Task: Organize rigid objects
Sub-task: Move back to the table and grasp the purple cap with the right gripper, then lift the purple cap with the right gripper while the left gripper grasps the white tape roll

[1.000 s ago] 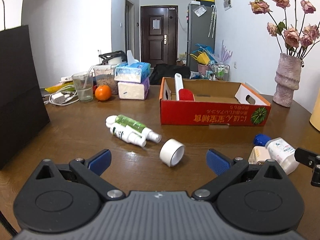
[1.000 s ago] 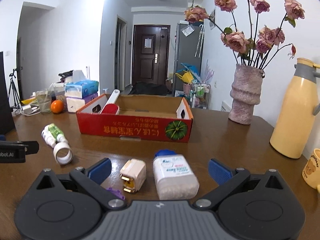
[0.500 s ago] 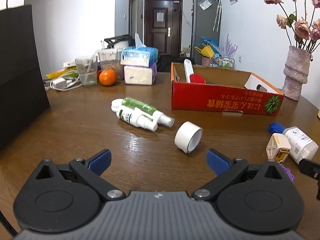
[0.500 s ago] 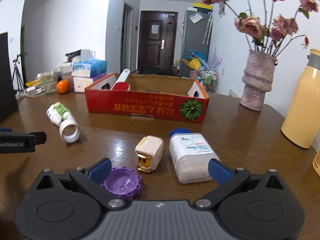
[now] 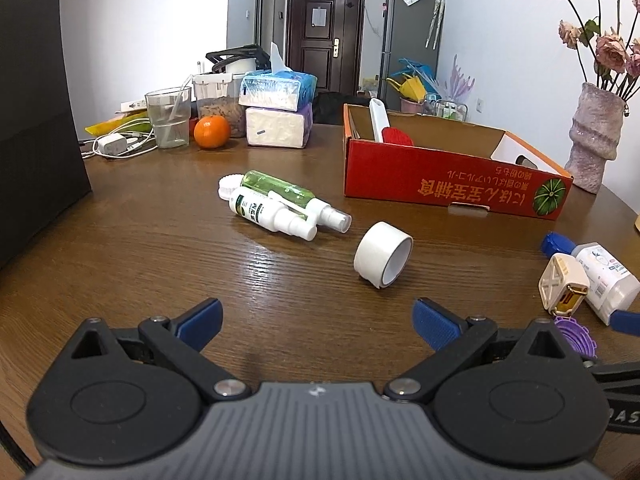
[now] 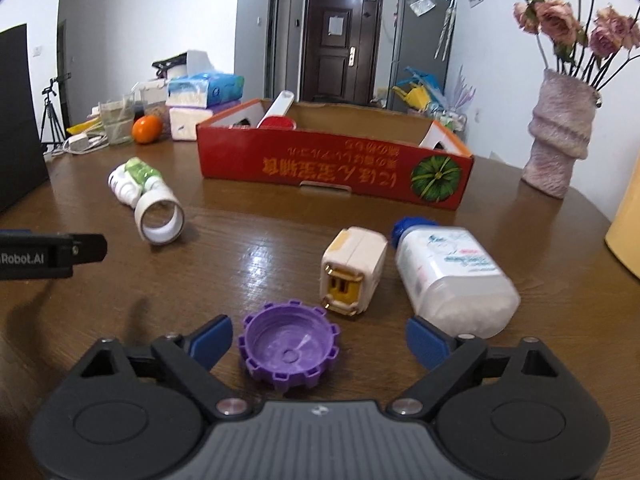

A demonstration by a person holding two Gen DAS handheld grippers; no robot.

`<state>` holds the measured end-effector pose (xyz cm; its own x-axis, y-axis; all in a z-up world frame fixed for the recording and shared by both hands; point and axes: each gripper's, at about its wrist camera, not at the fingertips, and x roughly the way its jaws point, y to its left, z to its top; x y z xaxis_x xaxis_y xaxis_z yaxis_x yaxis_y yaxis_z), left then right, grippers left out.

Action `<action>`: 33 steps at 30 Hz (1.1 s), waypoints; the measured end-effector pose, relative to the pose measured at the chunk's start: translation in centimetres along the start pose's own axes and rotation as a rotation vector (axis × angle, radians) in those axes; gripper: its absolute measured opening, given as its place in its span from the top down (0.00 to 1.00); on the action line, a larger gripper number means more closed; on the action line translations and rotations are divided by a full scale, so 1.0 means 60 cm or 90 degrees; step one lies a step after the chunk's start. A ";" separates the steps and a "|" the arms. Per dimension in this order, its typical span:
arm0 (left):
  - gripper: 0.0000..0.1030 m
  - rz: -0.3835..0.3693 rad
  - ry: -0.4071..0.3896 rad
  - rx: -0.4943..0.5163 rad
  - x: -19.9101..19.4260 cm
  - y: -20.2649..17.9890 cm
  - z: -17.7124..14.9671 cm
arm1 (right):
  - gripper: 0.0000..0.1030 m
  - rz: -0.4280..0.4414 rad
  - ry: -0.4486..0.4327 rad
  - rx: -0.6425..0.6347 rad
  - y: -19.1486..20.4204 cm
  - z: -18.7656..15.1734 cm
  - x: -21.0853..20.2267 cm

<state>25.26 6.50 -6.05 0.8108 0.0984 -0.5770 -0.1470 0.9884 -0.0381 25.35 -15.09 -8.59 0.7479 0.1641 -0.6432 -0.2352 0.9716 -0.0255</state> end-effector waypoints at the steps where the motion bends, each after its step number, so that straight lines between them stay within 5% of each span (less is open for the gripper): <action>1: 0.00 0.000 0.001 0.001 0.001 0.000 0.000 | 0.16 0.002 0.004 0.000 0.001 -0.002 0.002; 3: 0.00 0.000 0.002 0.002 0.002 0.000 0.000 | 0.27 0.011 0.012 0.003 0.000 -0.005 0.007; 5: 0.00 0.000 0.003 0.002 0.002 -0.001 -0.001 | 0.49 0.031 0.012 0.016 -0.004 -0.007 0.008; 19: 0.00 0.012 0.008 0.031 0.013 -0.017 0.002 | 0.48 0.045 -0.062 0.036 -0.015 -0.004 -0.014; 33: 0.00 0.006 -0.041 0.063 0.021 -0.016 0.061 | 0.48 0.032 -0.139 0.086 -0.046 0.001 -0.041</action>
<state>28.47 6.12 -3.75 0.8451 0.1119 -0.5227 -0.1009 0.9937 0.0496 24.18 -18.18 -6.90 0.8570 0.2312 -0.4605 -0.2010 0.9729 0.1144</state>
